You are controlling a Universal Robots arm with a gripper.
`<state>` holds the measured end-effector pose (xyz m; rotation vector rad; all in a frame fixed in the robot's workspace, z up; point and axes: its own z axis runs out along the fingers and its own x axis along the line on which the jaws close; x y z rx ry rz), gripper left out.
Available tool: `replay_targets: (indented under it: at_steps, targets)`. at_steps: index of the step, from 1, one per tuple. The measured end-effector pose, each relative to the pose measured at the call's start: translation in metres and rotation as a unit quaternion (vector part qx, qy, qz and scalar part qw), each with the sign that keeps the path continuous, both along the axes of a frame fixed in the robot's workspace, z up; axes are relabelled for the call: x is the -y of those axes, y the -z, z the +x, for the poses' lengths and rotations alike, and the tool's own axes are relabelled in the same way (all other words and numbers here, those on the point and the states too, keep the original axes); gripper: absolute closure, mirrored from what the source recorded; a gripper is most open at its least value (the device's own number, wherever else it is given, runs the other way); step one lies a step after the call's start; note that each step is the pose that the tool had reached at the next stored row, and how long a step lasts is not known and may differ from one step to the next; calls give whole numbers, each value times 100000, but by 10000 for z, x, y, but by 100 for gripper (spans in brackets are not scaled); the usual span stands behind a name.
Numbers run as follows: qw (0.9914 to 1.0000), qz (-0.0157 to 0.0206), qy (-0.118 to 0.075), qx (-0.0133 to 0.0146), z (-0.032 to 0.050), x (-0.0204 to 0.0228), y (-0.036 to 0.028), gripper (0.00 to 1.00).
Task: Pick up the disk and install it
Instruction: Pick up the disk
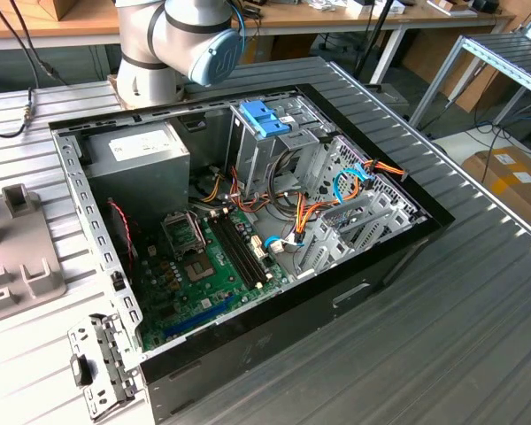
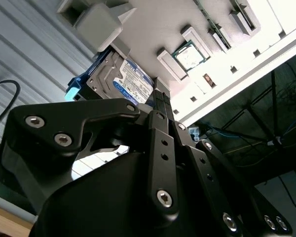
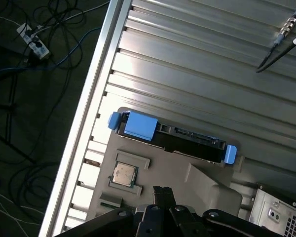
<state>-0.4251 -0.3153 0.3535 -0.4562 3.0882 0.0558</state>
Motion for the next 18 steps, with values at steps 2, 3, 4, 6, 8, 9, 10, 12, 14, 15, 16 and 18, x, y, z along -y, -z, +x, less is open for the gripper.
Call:
replay_targets:
  at_steps: [2, 3, 4, 6, 8, 9, 10, 12, 14, 15, 16, 18]
  targets:
    - [99999, -1, -470, -1, 0, 0, 0, 89]
    - [99997, 2, -719, 1, 0, 0, 0, 89]
    - [99996, 0, -938, 1, 0, 0, 0, 89]
    - [99985, 1, -1760, 0, 0, 0, 0, 89]
    - [99975, 0, -2236, 0, 0, 0, 0, 89]
    - [99963, 1, -2733, 1, 0, 0, 0, 89]
    - [99952, 1, -3083, 1, 0, 0, 0, 89]
    - [99915, 0, -4130, 0, 0, 0, 0, 89]
    - [99870, 2, -5103, 1, 0, -1, 0, 89]
    - [99857, 3, -5354, 1, 0, -1, 0, 89]
    - [99838, -1, -5684, -1, 0, -1, 0, 89]
    - [99798, 0, -6348, -2, 0, 0, 0, 89]
